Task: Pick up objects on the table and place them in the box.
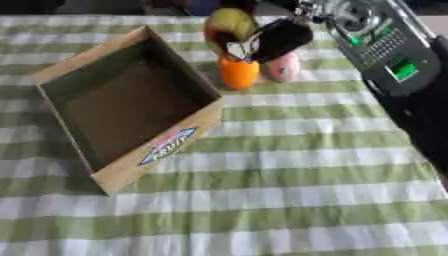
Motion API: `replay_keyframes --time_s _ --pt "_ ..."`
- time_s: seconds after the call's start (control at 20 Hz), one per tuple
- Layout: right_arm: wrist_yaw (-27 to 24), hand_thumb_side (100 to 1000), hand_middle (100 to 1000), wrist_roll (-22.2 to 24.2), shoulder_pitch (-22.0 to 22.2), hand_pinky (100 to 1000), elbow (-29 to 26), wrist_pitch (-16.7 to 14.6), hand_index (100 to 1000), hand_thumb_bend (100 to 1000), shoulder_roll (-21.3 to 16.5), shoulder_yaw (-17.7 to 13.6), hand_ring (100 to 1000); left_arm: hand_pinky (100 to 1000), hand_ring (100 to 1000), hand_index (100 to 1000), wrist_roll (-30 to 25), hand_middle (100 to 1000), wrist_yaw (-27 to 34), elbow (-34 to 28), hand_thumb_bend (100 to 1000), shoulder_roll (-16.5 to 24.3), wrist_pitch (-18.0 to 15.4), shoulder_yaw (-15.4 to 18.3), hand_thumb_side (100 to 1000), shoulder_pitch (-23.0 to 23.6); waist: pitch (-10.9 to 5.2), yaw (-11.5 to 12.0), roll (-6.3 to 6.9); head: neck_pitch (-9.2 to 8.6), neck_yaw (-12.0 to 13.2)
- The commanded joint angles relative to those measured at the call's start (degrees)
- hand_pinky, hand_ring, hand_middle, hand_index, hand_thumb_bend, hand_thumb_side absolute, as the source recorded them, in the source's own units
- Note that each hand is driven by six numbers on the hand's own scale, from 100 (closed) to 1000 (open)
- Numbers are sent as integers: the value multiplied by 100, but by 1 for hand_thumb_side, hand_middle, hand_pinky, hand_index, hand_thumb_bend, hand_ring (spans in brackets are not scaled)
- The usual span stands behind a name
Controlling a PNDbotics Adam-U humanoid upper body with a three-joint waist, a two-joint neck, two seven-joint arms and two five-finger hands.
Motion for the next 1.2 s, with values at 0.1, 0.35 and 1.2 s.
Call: replay_keyframes --time_s 0.1,0.35,1.2 --pt "74 261 273 108 -520 626 411 18 564 100 431 18 517 566 701 786 -41 681 38 -97 100 68 -11 -18 983 -43 -99 43 3 -7 -76" --pt "210 257 269 127 -1067 628 1037 23 566 100 1065 2 513 565 699 786 -38 682 47 -97 100 69 -25 -22 982 -94 -44 113 -16 -57 -124" --pt "1460 250 309 -184 -995 618 3135 -257 569 100 2974 198 539 565 693 782 40 677 61 -97 100 56 -45 -3 984 -123 21 164 -39 -146 -111"
